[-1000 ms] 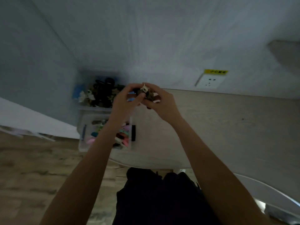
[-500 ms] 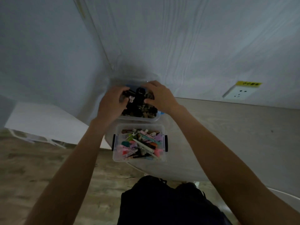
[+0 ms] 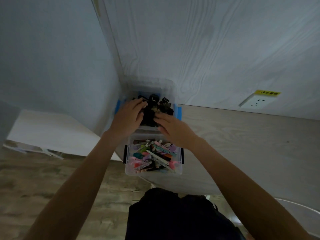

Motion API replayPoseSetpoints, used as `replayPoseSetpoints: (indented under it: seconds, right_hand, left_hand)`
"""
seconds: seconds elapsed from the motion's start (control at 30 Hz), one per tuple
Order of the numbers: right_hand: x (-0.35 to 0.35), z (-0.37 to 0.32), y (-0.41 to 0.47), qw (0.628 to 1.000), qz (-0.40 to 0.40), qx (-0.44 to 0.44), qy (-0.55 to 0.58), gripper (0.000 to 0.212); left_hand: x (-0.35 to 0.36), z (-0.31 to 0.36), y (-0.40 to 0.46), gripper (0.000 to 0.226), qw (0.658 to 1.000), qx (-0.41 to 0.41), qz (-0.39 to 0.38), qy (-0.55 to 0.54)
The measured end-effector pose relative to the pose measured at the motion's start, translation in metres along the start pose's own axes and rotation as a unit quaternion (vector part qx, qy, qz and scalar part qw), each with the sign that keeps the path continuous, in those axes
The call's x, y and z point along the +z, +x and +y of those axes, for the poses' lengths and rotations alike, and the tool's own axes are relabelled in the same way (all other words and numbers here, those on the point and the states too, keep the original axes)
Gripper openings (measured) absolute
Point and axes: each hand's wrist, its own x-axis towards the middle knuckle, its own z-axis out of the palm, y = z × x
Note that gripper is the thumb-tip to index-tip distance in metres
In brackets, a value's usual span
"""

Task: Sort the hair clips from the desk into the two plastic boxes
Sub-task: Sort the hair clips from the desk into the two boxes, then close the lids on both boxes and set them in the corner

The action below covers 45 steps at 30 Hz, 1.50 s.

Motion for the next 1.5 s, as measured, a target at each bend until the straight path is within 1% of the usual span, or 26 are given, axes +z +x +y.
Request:
replayPoseSetpoints:
  seconds: [0.07,0.1,0.17,0.2,0.23,0.3,0.33,0.37,0.43,0.53,0.6,0.67,0.7,0.77,0.8,0.87,0.93,1.0,1.03,1.1,1.17,1.2,1.23,1.33,1.4,1.5]
  right_hand:
    - [-0.006,0.005,0.002,1.0,0.011,-0.006,0.015,0.026]
    - [-0.011,0.006,0.006,0.999,0.045,-0.005,0.02,0.023]
    - [-0.017,0.006,0.017,0.993,0.12,0.009,-0.006,0.022]
    - [-0.017,0.009,0.023,0.992,0.121,0.03,-0.032,0.026]
    - [-0.015,0.012,0.028,0.993,0.085,0.062,-0.059,0.033]
    - [-0.006,0.022,0.032,0.983,-0.031,0.119,-0.138,0.048]
    - [-0.002,0.027,0.034,0.974,-0.061,0.127,-0.179,0.051]
    - [0.0,0.029,0.035,0.968,-0.072,0.126,-0.202,0.052]
    - [-0.001,0.026,0.035,0.971,-0.063,0.128,-0.193,0.051]
    - [-0.003,0.016,0.024,0.978,-0.009,0.125,-0.165,0.046]
    - [0.0,0.013,0.007,0.974,0.04,0.133,-0.177,0.042]
    - [0.003,0.008,-0.004,0.97,0.082,0.144,-0.178,0.049]
    - [0.005,0.007,-0.006,0.973,0.08,0.136,-0.166,0.056]
    - [0.008,0.006,-0.005,0.983,0.031,0.112,-0.141,0.066]
    - [0.008,0.007,-0.004,0.984,0.001,0.1,-0.145,0.07]
    - [0.006,0.01,0.002,0.98,-0.034,0.084,-0.177,0.075]
    - [0.0,0.014,0.009,0.977,-0.047,0.103,-0.179,0.068]
    - [-0.009,0.018,0.015,0.982,-0.048,0.121,-0.134,0.054]
    - [-0.015,0.019,0.017,0.987,-0.02,0.117,-0.106,0.049]
    - [-0.03,0.022,0.018,0.989,0.095,0.101,-0.048,0.039]
    - [-0.047,0.025,0.023,0.971,0.21,0.115,-0.019,0.034]
    - [-0.053,0.027,0.028,0.962,0.237,0.131,-0.018,0.033]
    - [-0.059,0.027,0.033,0.959,0.238,0.15,-0.02,0.034]
    - [-0.064,0.027,0.052,0.97,0.162,0.179,-0.032,0.037]
    - [-0.061,0.025,0.059,0.976,0.128,0.172,-0.045,0.039]
    - [-0.059,0.022,0.064,0.974,0.12,0.187,-0.045,0.039]
  left_hand:
    - [-0.003,0.003,-0.002,0.039,0.999,0.008,0.044,-0.027]
    - [-0.004,0.005,-0.001,0.039,0.998,0.009,0.054,-0.025]
    - [-0.003,0.008,0.0,0.043,0.999,0.015,0.035,-0.004]
    - [-0.002,0.01,0.001,0.046,1.0,0.027,0.015,0.004]
    - [-0.002,0.011,0.002,0.046,0.999,0.043,-0.002,0.009]
    - [0.001,0.011,0.0,0.034,0.997,0.072,-0.008,0.01]
    - [0.003,0.01,-0.003,0.028,0.996,0.084,-0.004,0.014]
    - [0.004,0.008,-0.007,0.028,0.996,0.086,-0.005,0.022]
    - [0.006,0.004,-0.016,0.036,0.997,0.061,-0.002,0.038]
    - [0.004,-0.001,-0.019,0.036,0.995,0.042,0.054,0.066]
    - [0.002,-0.003,-0.019,0.038,0.995,0.025,0.087,0.036]
    - [0.001,-0.004,-0.022,0.035,0.993,-0.012,0.117,-0.006]
    - [0.002,-0.004,-0.025,0.03,0.992,-0.016,0.126,-0.011]
    - [0.007,-0.003,-0.027,0.026,0.993,0.023,0.113,0.001]
    - [0.011,-0.002,-0.027,0.025,0.995,0.046,0.093,0.001]
    - [0.014,0.004,-0.025,0.027,0.997,0.058,0.044,-0.012]
    - [0.014,0.007,-0.024,0.031,0.998,0.054,0.011,-0.001]
    - [0.009,0.007,-0.026,0.031,0.998,0.063,0.021,0.005]
    - [0.005,0.006,-0.027,0.03,0.997,0.071,0.039,-0.003]
    - [-0.003,0.004,-0.03,0.031,0.993,0.071,0.093,-0.021]
    - [-0.009,0.001,-0.03,0.036,0.99,0.031,0.139,0.002]
    - [-0.01,-0.001,-0.028,0.038,0.989,-0.003,0.146,0.022]
    - [-0.01,-0.002,-0.026,0.042,0.989,-0.042,0.14,0.035]
    - [-0.013,0.004,-0.02,0.053,0.986,-0.142,0.088,0.007]
    - [-0.011,0.009,-0.019,0.056,0.981,-0.181,0.061,-0.025]
    - [-0.009,0.01,-0.017,0.058,0.974,-0.216,0.043,-0.051]
